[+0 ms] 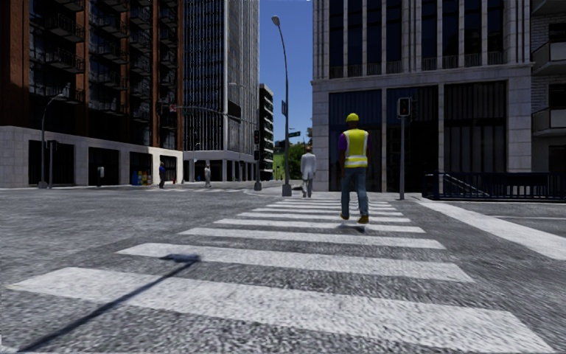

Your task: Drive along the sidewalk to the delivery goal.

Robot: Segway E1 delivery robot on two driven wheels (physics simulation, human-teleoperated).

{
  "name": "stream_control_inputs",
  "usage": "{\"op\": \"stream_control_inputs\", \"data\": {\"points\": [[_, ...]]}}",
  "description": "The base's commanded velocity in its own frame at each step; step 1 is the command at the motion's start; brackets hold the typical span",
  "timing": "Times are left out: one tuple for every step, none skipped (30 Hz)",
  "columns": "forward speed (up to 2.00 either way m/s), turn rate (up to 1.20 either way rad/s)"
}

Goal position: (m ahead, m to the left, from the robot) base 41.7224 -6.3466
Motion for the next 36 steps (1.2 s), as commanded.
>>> {"op": "stream_control_inputs", "data": {"points": [[2.00, 0.00], [2.00, 0.00], [2.00, 0.00], [2.00, 0.00], [2.00, 0.00], [2.00, 0.00], [2.00, 0.00], [2.00, 0.00], [2.00, 0.00], [2.00, 0.00], [2.00, 0.00], [2.00, 0.00], [2.00, 0.00], [2.00, 0.00], [2.00, 0.00], [2.00, 0.00], [2.00, 0.00], [2.00, 0.00], [2.00, 0.00], [2.00, 0.00], [2.00, 0.00], [2.00, 0.00], [2.00, 0.00], [2.00, 0.00], [2.00, 0.00], [2.00, 0.00], [2.00, 0.00], [2.00, 0.00], [2.00, 0.00], [2.00, 0.00], [2.00, 0.00], [2.00, 0.00], [2.00, 0.00], [2.00, 0.00], [2.00, 0.00], [2.00, 0.00]]}}
